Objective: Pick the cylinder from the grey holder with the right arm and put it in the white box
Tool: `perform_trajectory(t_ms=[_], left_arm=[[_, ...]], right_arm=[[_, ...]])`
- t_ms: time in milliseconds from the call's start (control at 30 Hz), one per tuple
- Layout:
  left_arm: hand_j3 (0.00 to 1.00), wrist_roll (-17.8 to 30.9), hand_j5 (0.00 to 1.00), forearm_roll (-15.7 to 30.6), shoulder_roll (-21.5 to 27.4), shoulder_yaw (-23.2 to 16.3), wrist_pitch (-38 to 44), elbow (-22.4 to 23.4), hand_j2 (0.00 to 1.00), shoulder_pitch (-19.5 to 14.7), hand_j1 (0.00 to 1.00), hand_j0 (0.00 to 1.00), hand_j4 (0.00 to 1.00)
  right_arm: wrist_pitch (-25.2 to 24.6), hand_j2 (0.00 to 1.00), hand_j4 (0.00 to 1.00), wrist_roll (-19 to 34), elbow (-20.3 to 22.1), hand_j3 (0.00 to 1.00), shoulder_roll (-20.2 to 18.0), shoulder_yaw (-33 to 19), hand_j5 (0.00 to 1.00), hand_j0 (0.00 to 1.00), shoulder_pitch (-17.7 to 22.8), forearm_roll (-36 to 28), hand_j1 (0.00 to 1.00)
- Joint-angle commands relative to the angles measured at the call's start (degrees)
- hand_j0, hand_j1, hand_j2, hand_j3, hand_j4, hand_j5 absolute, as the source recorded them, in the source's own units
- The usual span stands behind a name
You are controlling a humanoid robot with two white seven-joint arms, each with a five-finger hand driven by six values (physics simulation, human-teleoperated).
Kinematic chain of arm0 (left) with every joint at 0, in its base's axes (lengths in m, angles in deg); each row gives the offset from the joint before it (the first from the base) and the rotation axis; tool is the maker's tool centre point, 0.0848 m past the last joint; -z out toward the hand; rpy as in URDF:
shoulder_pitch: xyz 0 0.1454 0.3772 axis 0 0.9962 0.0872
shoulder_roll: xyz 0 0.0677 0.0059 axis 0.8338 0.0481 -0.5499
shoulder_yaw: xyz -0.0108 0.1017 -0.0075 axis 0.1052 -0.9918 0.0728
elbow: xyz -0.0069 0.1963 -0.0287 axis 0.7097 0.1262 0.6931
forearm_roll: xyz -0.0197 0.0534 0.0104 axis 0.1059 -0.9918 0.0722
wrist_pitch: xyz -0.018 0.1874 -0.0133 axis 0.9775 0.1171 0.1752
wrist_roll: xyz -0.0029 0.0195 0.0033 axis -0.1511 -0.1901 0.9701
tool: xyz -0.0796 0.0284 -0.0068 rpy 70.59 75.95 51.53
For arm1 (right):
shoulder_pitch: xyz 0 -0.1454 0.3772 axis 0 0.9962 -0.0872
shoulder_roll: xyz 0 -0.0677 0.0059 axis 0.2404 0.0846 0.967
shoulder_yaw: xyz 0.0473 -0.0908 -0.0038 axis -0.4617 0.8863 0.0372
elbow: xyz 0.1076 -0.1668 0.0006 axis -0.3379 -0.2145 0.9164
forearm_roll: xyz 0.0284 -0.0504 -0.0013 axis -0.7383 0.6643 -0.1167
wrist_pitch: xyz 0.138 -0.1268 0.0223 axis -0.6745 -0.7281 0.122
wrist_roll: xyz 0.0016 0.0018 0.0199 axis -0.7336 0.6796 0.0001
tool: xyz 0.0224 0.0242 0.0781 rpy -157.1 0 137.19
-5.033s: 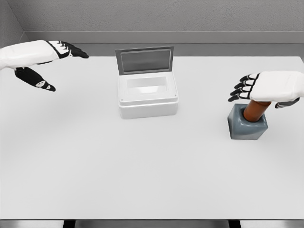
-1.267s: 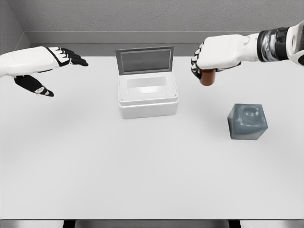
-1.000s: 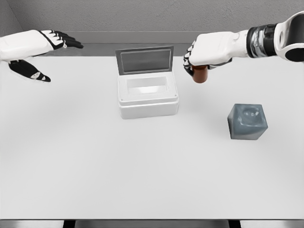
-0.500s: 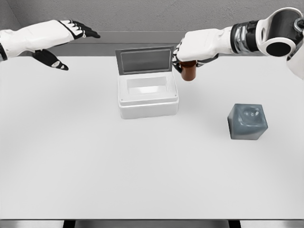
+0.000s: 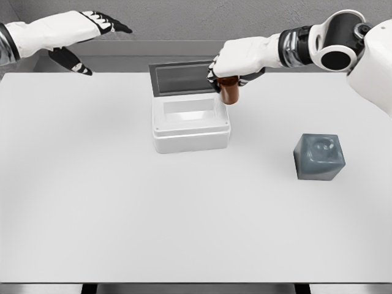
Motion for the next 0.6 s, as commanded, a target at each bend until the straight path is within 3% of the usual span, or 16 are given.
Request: perform_trajectory(t_ms=[0,67,567], left_arm=[[1.00,0.0,1.00,0.2,0.0,-0.1,0.1,2.3,1.00,0.0,1.00,1.00,1.00],[1.00,0.0,1.00,0.2,0.0,-0.2,0.1,2.6,1.00,-0.4,1.00,1.00,1.00],[1.00,0.0,1.00,-0.7,-0.3,-2.4,0.1,6.1,1.00,-2.9,1.00,1.00,1.00]], right_arm=[[-0.1,0.46,0.46,0.0,-0.7,0.46,0.6,-0.2,0.46,0.46,0.0,-0.1,0.46],[-0.1,0.46,0.46,0.0,-2.2,0.46,1.8,-0.2,0.46,0.46,0.0,-0.1,0.46],[-0.1,0.48,0.48,0.0,-1.9,0.48,3.9,-0.2,0.48,0.48,-0.5,-0.1,0.48]])
